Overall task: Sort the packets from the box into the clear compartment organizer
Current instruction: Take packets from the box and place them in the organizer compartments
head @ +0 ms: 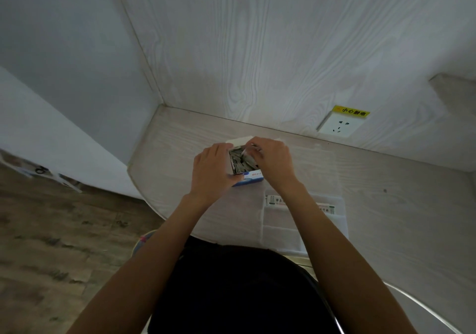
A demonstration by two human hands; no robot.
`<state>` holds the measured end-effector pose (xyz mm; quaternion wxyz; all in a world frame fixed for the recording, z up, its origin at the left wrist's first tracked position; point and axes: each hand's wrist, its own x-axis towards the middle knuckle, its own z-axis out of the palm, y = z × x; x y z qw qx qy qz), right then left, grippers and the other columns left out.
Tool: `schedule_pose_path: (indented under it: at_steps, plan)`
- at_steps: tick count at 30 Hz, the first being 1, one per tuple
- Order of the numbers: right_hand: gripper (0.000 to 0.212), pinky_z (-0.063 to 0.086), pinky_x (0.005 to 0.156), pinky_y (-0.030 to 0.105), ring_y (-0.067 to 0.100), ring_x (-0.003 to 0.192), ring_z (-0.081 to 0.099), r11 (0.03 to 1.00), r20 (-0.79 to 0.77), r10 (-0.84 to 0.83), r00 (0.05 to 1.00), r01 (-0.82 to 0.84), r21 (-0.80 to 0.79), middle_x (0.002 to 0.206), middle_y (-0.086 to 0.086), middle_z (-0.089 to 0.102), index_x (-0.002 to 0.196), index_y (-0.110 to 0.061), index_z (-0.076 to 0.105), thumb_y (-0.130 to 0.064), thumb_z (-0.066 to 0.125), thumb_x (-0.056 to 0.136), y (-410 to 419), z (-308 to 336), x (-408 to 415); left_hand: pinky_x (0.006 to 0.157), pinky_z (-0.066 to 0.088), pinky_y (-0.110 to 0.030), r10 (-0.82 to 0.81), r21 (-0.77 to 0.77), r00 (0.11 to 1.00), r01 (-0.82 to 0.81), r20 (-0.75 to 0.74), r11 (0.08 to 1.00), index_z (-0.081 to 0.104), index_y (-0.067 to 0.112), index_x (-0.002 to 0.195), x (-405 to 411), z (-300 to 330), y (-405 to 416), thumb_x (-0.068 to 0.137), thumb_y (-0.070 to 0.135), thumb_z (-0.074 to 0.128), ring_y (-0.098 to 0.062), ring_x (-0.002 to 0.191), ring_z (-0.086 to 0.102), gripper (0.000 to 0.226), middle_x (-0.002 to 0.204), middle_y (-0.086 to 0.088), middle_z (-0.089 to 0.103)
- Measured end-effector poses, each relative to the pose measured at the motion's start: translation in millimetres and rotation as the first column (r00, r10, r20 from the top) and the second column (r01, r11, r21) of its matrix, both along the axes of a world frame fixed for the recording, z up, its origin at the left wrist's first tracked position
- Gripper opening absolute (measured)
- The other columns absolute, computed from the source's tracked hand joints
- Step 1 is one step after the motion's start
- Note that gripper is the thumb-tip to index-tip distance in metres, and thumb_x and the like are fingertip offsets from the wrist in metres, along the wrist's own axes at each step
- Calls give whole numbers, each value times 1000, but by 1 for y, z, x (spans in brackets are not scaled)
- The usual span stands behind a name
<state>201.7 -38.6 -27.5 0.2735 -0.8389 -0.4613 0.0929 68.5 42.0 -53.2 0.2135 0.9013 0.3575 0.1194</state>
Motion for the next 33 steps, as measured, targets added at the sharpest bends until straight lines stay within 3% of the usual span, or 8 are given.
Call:
schedule_pose_path:
  at_steps: [4,7,10,13,19,23,28,33]
  plan:
    - [10,36,67,-2,5,74,62,967,-100,-41,994,65,248,83,-1,72,89,-10,71,-6,64,84,-4,12,12,93,34,-32,-20,0,1000,20,1,1000,45,20,129,-1,-1,4,65,43,78,-20,117,47,76,129,1,51]
    - [9,41,68,3,4,74,62,923,-157,-103,982,154,354,82,1,72,90,-8,71,-7,64,84,-12,23,22,101,30,-36,-68,-19,997,69,44,997,42,16,134,-2,3,6,66,55,70,-23,125,40,83,136,-3,46]
    - [8,44,66,6,-7,72,61,850,-337,-176,925,316,421,82,-3,69,91,-12,71,-11,68,83,-21,29,34,107,25,-30,-67,-74,967,88,247,993,41,13,136,1,23,12,76,61,54,-21,130,32,78,141,-7,40]
    - [10,44,65,9,-9,70,60,822,-467,-178,866,392,414,81,-5,67,91,-17,70,-12,70,82,-25,32,44,106,26,-26,-36,-367,949,156,313,917,35,20,140,23,58,20,87,53,53,-10,131,33,65,144,2,39]
    - [12,48,66,13,3,72,62,814,-553,-168,816,431,390,83,1,69,92,-15,69,-9,70,81,-25,33,52,96,43,-28,-388,-731,919,315,75,605,40,21,136,81,84,30,89,26,61,-14,115,52,53,127,1,55]
    - [13,48,65,11,-1,73,61,844,-535,-208,819,427,326,86,0,68,95,-13,70,-11,69,83,-15,20,54,79,42,-19,-501,-579,863,379,-60,722,52,14,126,90,69,35,91,13,57,-14,109,52,35,122,0,58]
    - [15,50,68,15,6,76,63,843,-539,-245,806,452,293,89,2,70,98,-13,70,-15,69,83,-8,7,54,76,50,-23,-294,-604,955,251,28,757,56,8,119,89,57,36,90,16,59,-19,103,59,30,114,-7,62]
    - [16,44,63,4,-8,72,57,856,-528,-230,818,428,290,87,-3,66,101,-10,69,-12,66,86,-10,6,49,68,56,-22,-109,-848,977,214,184,485,48,12,121,79,60,34,87,5,61,-10,92,60,37,104,2,61]
